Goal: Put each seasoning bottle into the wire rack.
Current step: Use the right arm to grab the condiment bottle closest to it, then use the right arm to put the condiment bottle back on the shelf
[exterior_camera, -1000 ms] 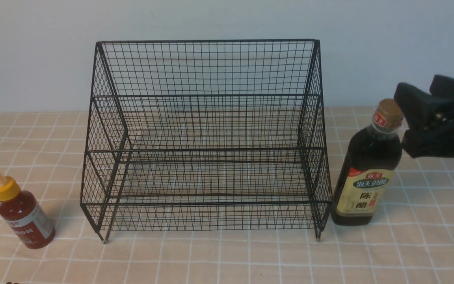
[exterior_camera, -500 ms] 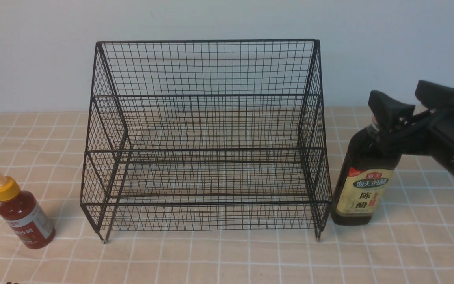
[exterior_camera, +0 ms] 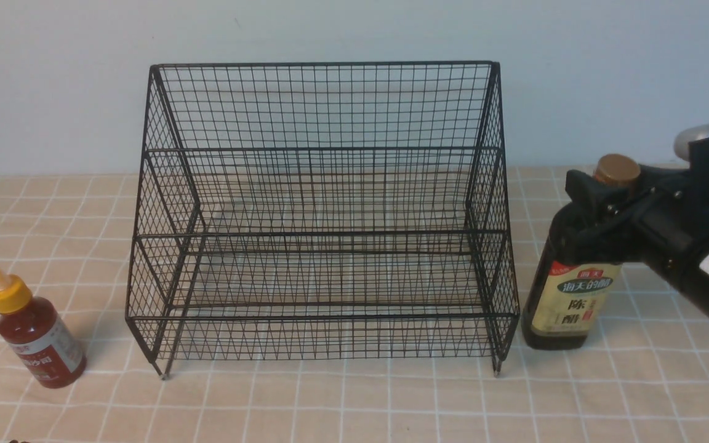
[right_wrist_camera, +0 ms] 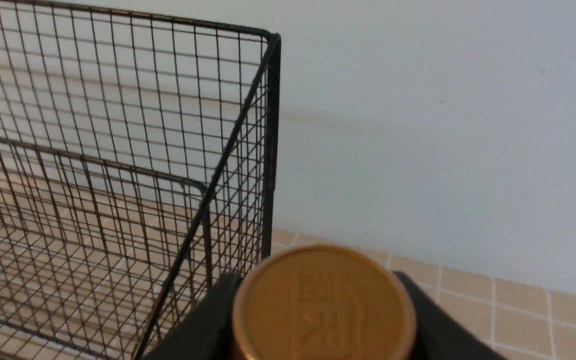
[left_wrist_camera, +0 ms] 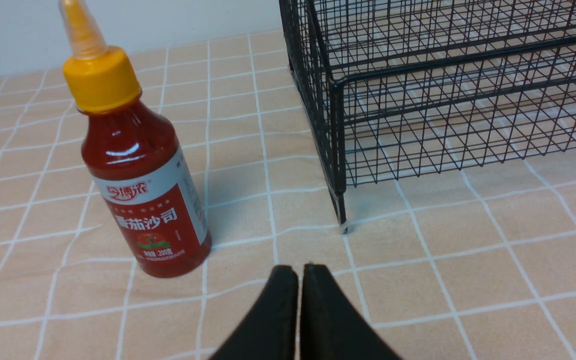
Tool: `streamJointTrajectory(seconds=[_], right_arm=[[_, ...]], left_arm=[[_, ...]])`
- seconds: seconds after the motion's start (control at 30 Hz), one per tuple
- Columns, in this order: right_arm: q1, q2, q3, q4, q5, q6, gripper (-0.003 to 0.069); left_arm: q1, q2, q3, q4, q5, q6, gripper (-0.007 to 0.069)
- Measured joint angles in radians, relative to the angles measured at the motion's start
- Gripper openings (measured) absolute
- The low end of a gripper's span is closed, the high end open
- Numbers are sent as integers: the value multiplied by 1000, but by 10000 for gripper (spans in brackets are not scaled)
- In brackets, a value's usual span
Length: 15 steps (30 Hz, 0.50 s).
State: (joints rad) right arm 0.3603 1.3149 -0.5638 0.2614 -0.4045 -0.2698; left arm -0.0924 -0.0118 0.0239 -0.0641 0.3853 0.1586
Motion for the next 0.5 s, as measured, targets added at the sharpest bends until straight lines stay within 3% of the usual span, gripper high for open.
streamJointTrajectory(seconds=[0.27, 0.5], right_arm=[[0, -164, -75, 7, 123, -55, 318], [0, -235, -269, -17, 294, -57, 318]], left_arm=[[0, 0, 0, 0, 0, 0, -7], [0, 0, 0, 0, 0, 0, -7]])
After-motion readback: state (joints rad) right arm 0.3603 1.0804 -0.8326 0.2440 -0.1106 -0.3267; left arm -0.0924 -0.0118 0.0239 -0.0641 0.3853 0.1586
